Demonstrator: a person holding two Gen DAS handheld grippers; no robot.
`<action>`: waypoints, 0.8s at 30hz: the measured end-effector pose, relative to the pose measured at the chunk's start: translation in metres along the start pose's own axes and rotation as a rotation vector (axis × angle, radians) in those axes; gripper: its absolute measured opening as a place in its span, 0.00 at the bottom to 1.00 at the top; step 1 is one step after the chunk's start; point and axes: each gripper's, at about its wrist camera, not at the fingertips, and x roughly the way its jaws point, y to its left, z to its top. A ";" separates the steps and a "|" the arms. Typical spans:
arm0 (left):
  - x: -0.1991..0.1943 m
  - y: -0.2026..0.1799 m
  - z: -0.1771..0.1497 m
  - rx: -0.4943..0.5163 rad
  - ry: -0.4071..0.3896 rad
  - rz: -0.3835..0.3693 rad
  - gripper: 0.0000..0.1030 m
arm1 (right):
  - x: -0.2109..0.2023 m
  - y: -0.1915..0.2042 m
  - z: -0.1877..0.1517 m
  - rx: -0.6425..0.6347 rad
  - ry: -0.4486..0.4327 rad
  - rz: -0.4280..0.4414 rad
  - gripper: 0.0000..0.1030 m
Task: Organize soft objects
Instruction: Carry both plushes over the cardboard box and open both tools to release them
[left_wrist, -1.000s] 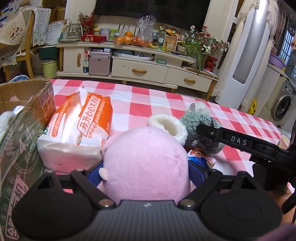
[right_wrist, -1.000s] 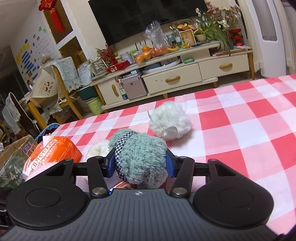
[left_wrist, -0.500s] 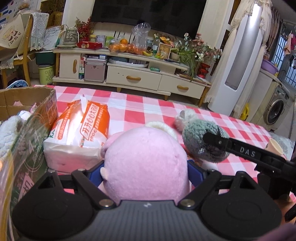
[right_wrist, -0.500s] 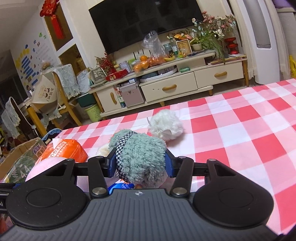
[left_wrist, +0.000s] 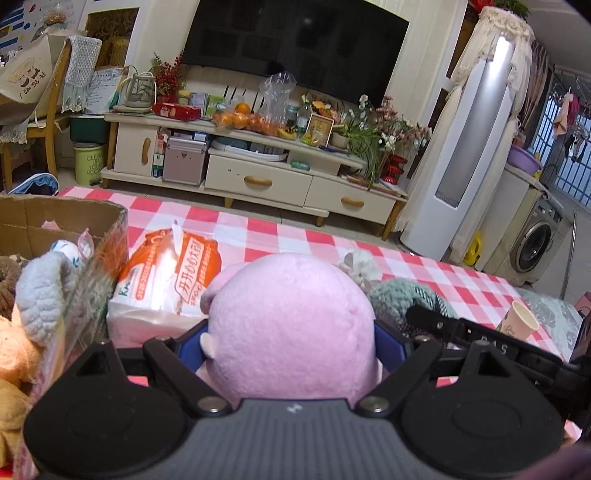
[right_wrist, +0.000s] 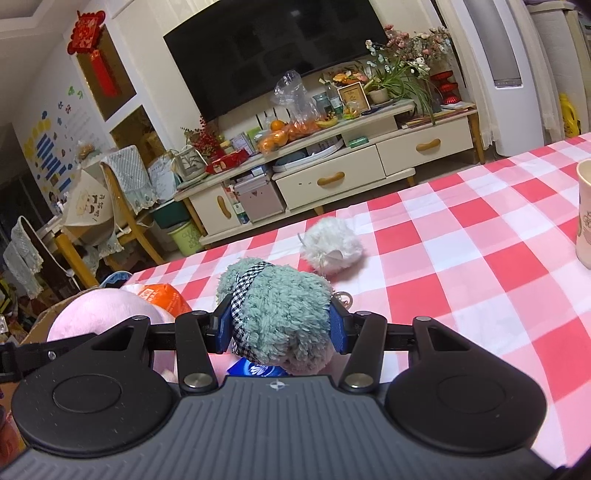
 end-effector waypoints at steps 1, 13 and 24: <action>-0.002 0.001 0.001 -0.001 -0.005 -0.003 0.86 | -0.001 0.001 -0.001 0.002 0.000 -0.001 0.61; -0.025 0.022 0.010 -0.043 -0.073 -0.027 0.86 | -0.012 0.014 -0.001 0.026 -0.015 0.046 0.61; -0.047 0.044 0.014 -0.086 -0.133 -0.015 0.87 | -0.019 0.041 0.000 0.007 -0.032 0.095 0.61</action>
